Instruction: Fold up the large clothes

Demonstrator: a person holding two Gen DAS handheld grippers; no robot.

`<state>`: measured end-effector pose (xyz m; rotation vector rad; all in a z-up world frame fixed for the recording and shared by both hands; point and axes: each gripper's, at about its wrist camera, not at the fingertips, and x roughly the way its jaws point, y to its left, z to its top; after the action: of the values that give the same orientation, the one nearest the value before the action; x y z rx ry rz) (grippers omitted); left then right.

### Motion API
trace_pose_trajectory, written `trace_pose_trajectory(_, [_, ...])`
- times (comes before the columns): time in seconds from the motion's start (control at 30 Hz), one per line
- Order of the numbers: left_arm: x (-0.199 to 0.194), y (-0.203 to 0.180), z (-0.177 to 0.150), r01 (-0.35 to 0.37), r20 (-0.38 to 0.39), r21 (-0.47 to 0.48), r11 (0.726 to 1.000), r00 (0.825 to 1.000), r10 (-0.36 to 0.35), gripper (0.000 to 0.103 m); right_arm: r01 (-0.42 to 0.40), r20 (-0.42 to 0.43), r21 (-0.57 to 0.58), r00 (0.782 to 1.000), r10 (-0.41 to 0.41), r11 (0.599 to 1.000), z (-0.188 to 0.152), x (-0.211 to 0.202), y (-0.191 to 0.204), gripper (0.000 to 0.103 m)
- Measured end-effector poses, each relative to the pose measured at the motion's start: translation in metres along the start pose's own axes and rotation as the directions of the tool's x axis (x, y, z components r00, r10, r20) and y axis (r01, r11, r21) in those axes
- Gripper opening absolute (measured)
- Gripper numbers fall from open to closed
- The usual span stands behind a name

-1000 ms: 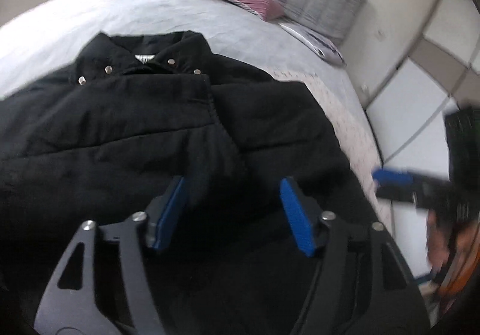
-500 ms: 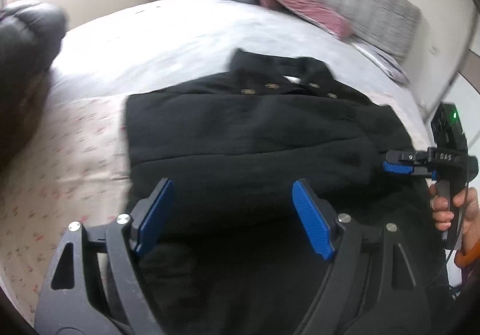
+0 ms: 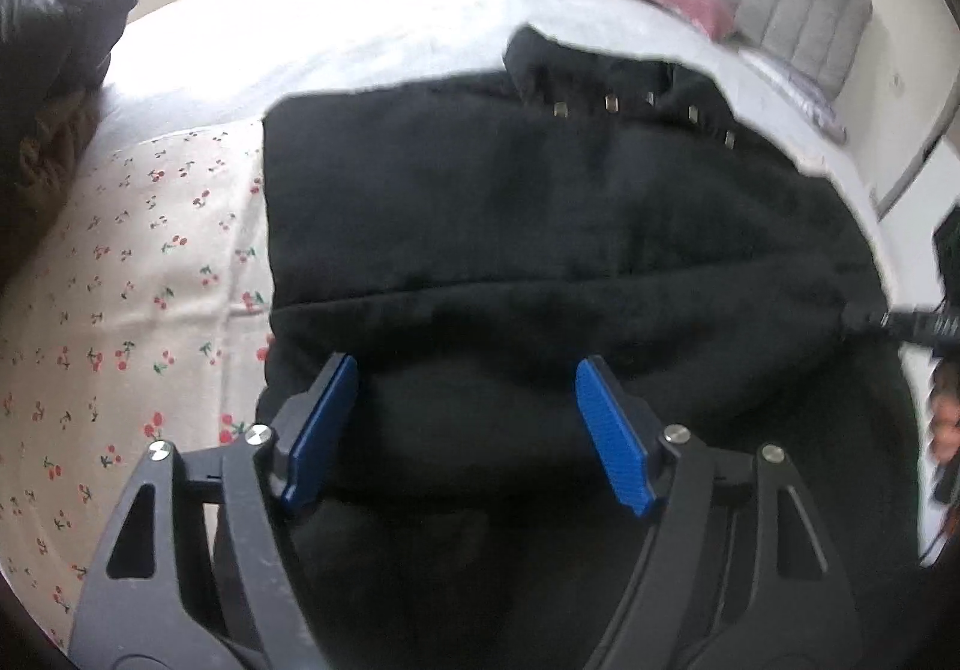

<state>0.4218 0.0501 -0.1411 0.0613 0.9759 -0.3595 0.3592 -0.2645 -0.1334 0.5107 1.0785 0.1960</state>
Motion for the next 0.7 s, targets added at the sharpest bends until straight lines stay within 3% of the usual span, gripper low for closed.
trace_pose_trajectory(0.13, [-0.012, -0.009, -0.001, -0.039, 0.004, 0.068, 0.997, 0.999, 0.039, 0.076, 0.064, 0.011, -0.071, 0.998, -0.064, 0.995, -0.003, -0.006, 0.014, 0.012])
trace_pose_trajectory(0.27, [-0.029, -0.008, 0.016, -0.015, 0.071, 0.049, 0.999, 0.997, 0.012, 0.076, 0.135, 0.139, -0.114, 0.983, -0.118, 0.984, 0.005, -0.028, 0.034, 0.05])
trace_pose_trajectory(0.3, [-0.03, -0.008, 0.021, -0.007, 0.083, 0.044, 0.999, 0.997, 0.003, 0.076, 0.157, 0.176, -0.14, 0.976, -0.131, 0.978, 0.007, -0.032, 0.043, 0.055])
trace_pose_trajectory(0.37, [-0.025, -0.011, 0.031, 0.002, 0.094, 0.027, 1.0, 0.996, -0.005, 0.076, 0.186, 0.214, -0.202, 0.966, -0.142, 0.962, 0.014, -0.03, 0.063, 0.057])
trace_pose_trajectory(0.53, [0.014, -0.014, 0.035, 0.008, 0.039, 0.001, 1.0, 0.999, -0.008, 0.076, 0.221, 0.179, -0.306, 0.969, -0.172, 0.926, 0.015, 0.01, 0.09, 0.057])
trace_pose_trajectory(0.63, [0.028, -0.011, 0.02, -0.004, 0.032, 0.043, 0.999, 0.999, 0.003, 0.076, 0.278, 0.123, -0.356, 0.96, -0.25, 0.892, 0.009, 0.04, 0.08, 0.057])
trace_pose_trajectory(0.7, [0.024, -0.008, 0.012, -0.006, 0.045, 0.062, 0.998, 0.999, 0.004, 0.076, 0.28, 0.103, -0.349, 0.96, -0.26, 0.894, 0.002, 0.04, 0.061, 0.054])
